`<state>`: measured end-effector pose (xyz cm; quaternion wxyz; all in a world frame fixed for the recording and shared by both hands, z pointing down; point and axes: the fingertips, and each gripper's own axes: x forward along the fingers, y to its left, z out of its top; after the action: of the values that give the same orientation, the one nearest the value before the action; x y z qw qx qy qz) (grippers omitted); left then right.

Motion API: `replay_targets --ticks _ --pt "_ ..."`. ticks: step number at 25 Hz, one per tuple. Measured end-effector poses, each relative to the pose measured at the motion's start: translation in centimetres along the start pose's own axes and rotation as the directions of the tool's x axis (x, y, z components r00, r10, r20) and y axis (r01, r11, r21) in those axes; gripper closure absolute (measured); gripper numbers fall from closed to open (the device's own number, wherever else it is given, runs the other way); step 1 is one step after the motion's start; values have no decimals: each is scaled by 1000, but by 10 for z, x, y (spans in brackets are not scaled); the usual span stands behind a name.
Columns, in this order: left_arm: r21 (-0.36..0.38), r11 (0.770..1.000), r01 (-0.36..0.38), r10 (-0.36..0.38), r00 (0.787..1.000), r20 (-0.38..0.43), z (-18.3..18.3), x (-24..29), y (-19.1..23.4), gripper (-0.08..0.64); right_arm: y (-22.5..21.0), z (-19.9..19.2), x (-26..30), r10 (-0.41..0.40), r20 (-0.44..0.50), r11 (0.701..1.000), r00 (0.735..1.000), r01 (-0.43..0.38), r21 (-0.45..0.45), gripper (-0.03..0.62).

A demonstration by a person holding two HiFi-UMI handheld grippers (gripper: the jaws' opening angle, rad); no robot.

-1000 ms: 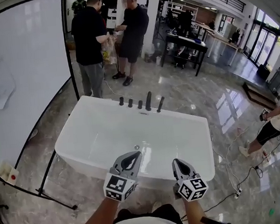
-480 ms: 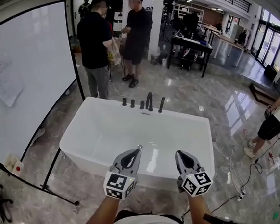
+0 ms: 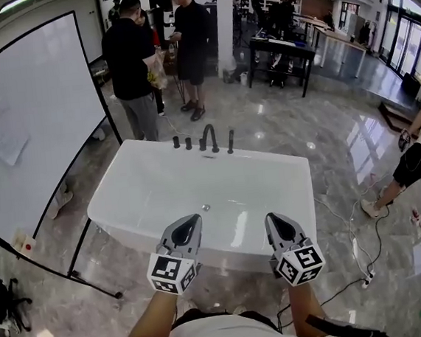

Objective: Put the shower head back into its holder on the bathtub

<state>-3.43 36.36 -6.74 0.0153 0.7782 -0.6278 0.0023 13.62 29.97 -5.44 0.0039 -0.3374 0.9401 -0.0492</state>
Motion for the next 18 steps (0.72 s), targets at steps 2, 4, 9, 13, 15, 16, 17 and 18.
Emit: replay_targets --ticks 2,4,9,13,15,16,17,18 --pt "7 1000 10 -10 1000 -3 -2 2 -5 541 -6 -2 -4 -15 0 1000 1000 15 -2 581" --pt "5 1000 28 -28 1000 -1 -3 5 -11 541 -9 -3 -8 -33 -6 999 999 33 -19 581" --pt "17 996 85 -86 996 7 1 4 -3 541 5 0 8 -50 -28 997 998 49 -56 581" --pt "12 995 100 -100 995 9 0 -1 18 541 21 4 24 -57 -24 997 998 55 -62 581" --pt "2 995 100 -100 995 12 -1 0 27 541 25 1 30 -60 -29 996 998 58 -64 581" --pt "-2 995 103 -103 995 12 -3 0 29 541 27 -1 31 -61 -33 996 998 59 -63 581" --pt "-4 994 106 -106 994 10 -4 0 31 541 28 -4 32 -62 -36 996 997 60 -62 581" --pt "-6 994 109 -109 994 9 -6 0 32 541 29 -6 34 -63 -39 996 997 61 -61 581"
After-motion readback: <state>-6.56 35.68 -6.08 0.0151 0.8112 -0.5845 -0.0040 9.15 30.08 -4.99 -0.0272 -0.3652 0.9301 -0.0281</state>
